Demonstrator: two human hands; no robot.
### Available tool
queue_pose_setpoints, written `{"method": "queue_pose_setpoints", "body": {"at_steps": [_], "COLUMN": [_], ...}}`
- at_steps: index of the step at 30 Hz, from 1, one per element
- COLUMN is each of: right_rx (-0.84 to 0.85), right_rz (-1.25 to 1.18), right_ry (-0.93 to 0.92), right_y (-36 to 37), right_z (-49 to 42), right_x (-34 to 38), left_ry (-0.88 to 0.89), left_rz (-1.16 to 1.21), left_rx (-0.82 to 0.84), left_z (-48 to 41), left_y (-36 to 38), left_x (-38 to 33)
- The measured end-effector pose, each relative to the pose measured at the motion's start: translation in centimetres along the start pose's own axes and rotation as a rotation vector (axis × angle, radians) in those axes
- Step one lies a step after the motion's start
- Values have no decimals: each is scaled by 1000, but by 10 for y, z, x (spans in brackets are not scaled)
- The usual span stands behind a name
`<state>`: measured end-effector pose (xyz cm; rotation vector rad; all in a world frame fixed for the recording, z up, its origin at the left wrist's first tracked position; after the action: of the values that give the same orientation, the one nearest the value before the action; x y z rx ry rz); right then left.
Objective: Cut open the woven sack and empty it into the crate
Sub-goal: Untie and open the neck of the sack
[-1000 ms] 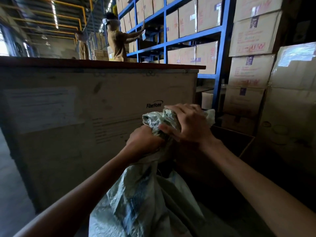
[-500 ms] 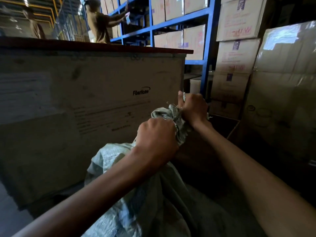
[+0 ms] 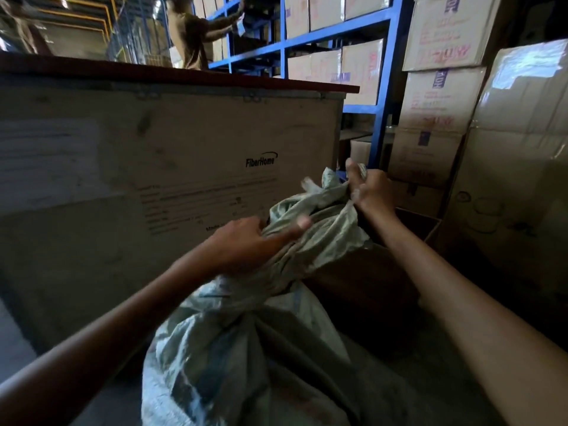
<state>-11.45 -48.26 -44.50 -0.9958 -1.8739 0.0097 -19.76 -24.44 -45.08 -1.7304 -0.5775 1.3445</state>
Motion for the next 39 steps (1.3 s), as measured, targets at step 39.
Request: {"method": "queue_pose_setpoints", "body": {"at_steps": [39], "right_rx": [215], "right_rz": [-524], "right_ry": [287], "right_y": [10], "right_z": [26], "right_x": [73], "left_ry": [-403], "left_rz": [1213], "left_rx": [-618], "left_z": [-51], "left_y": [-54], "left_x": [71]}}
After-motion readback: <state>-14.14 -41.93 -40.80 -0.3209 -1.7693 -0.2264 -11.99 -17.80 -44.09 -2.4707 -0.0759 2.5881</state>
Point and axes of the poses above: each hand's wrist, its own z-axis away from the middle knuckle, its own y-axis out of the palm, x = y × z, the point moved 1 cm from there along -z, towards the middle knuckle, and after that the axes turned 3 degrees about y, right-handed, at the moved point
